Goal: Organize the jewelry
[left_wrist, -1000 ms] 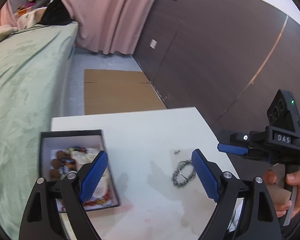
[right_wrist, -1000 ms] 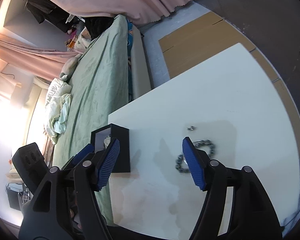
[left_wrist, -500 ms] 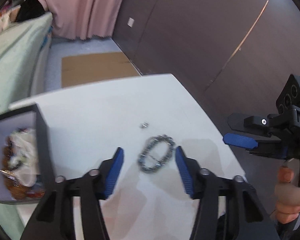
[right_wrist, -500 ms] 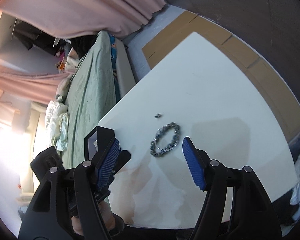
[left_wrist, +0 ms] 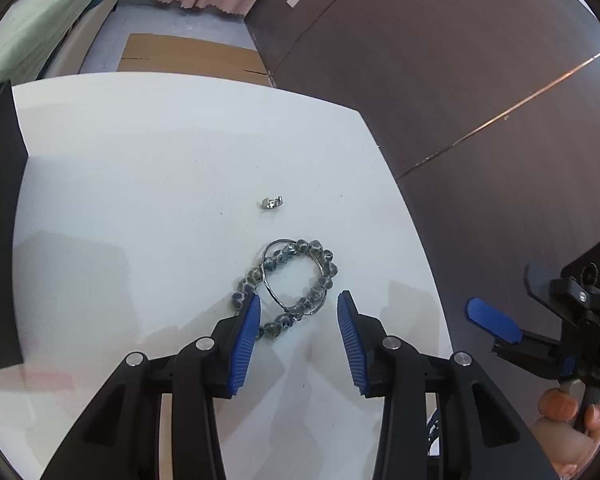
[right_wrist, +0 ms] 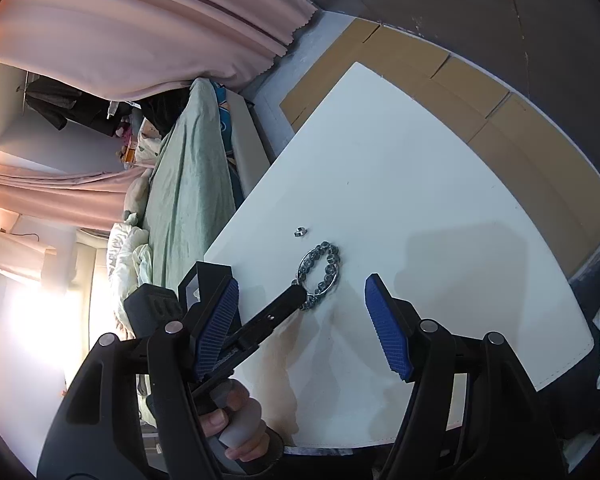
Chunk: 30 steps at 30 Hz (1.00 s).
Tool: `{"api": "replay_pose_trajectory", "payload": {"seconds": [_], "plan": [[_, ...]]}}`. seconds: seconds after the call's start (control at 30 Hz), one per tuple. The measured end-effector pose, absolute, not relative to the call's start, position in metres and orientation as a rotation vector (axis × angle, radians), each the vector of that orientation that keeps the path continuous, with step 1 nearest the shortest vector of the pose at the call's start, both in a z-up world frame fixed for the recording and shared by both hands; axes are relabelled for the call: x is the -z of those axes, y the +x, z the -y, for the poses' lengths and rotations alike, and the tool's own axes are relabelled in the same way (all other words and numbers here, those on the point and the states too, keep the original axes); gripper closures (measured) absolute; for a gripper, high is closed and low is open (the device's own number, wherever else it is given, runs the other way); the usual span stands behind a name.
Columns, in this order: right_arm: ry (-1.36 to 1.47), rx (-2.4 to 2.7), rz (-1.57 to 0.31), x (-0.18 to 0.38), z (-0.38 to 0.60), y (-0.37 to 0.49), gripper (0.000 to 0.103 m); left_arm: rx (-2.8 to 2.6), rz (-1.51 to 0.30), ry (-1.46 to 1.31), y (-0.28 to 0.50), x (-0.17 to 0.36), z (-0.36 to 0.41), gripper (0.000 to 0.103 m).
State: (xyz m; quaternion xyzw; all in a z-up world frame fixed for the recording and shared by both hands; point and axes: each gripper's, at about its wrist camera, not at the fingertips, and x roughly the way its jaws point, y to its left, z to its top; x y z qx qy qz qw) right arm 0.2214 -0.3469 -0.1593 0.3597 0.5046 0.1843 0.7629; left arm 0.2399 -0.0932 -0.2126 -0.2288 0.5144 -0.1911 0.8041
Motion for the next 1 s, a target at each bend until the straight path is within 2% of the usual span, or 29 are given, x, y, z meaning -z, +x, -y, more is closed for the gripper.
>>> {"api": "replay_pose_trajectory", "payload": {"seconds": [0.17,0.2,0.23,0.3,0.37,0.47,0.93,1.0], "plan": [[0.790,-0.398,-1.093,0.160,0.350,0.221,0.036,0.385,-1.087,-0.499,0.246,0.215,0.099,0.066],[0.790,-0.398,-1.093,0.160,0.349,0.221,0.036,0.376,-1.084,-0.502,0.247,0.215,0.100,0.068],[0.789,-0.397,-1.093,0.161,0.349,0.221,0.036,0.365,-1.082,-0.500,0.249,0.215,0.100,0.072],[0.784,-0.391,-1.097,0.162,0.348,0.222,0.036,0.329,-1.076,-0.495,0.250,0.217,0.096,0.089],[0.778,-0.385,-1.107,0.164,0.346,0.223,0.036,0.315,-1.081,-0.503,0.252,0.220,0.092,0.097],[0.773,-0.382,-1.118,0.166,0.343,0.225,0.036,0.323,-1.087,-0.528,0.255,0.222,0.088,0.102],[0.684,-0.388,-1.085,0.168,0.319,0.236,0.037,0.443,-0.955,-0.551,0.238,0.168,0.077,0.103],[0.652,-0.381,-1.078,0.168,0.314,0.238,0.039,0.430,-0.937,-0.558,0.235,0.163,0.069,0.102]]}}
